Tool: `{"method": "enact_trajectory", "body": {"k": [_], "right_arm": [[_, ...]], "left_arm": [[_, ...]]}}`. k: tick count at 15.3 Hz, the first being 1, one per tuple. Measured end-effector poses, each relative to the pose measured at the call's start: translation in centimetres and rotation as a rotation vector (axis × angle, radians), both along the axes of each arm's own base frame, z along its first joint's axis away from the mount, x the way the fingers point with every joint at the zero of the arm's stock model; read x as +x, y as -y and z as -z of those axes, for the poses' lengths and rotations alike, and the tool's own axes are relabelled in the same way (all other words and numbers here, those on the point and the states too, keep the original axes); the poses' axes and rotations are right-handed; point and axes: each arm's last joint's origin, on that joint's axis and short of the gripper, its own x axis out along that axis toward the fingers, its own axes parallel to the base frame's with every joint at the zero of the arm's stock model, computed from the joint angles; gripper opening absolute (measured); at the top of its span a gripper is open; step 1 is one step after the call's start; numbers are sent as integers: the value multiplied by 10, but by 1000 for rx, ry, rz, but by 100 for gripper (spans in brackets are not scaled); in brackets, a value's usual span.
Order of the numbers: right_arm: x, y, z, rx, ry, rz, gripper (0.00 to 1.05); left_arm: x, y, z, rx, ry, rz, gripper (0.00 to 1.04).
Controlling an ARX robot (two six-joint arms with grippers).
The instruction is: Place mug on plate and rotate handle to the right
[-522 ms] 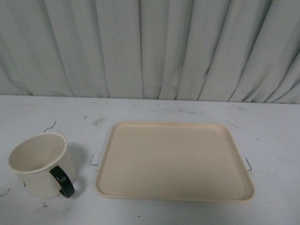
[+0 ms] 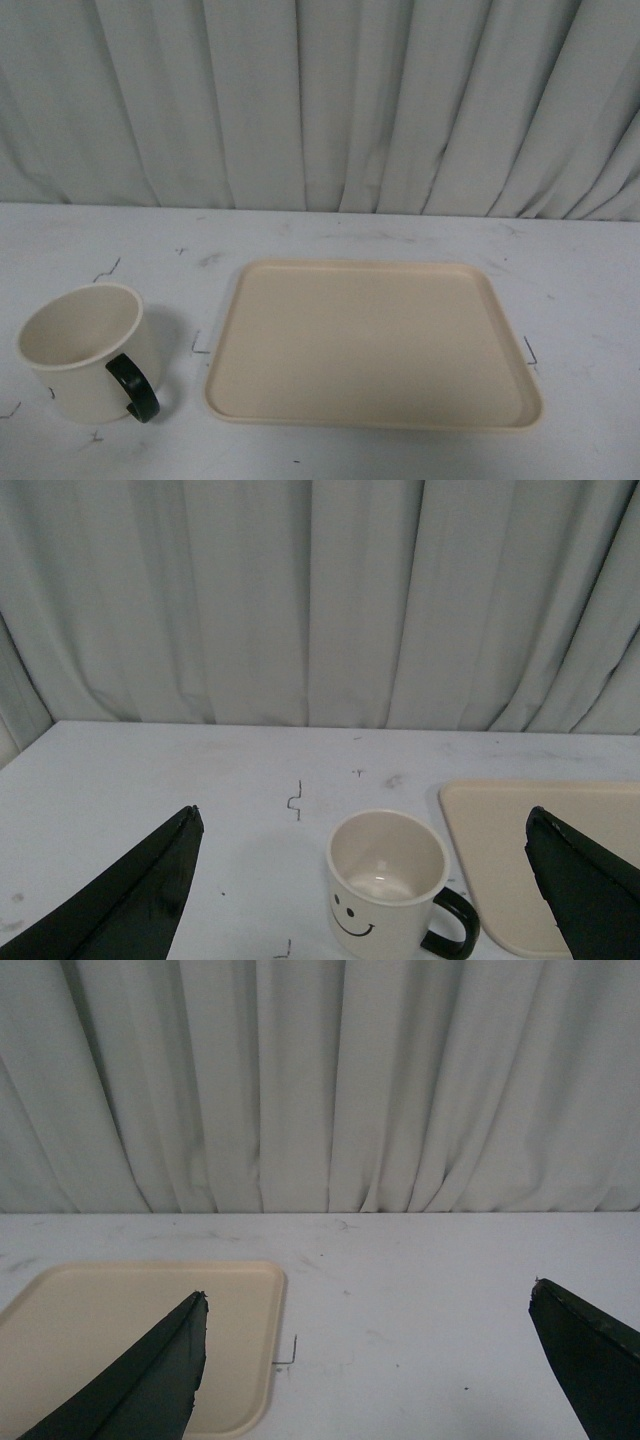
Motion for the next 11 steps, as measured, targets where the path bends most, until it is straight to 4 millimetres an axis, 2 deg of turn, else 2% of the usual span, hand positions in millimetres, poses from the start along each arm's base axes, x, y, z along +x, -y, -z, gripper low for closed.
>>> {"method": "enact_trajectory", "body": {"k": [7, 8, 11], "right_arm": [[0, 0, 0, 0, 0, 0, 98], [0, 0, 0, 1, 0, 2, 98], [0, 0, 0, 1, 0, 1, 98]], "left_arm": [[0, 0, 1, -2, -29, -13, 98], [0, 2, 1, 5, -212, -92, 98], [6, 1, -7, 48, -373, -176, 98]]}}
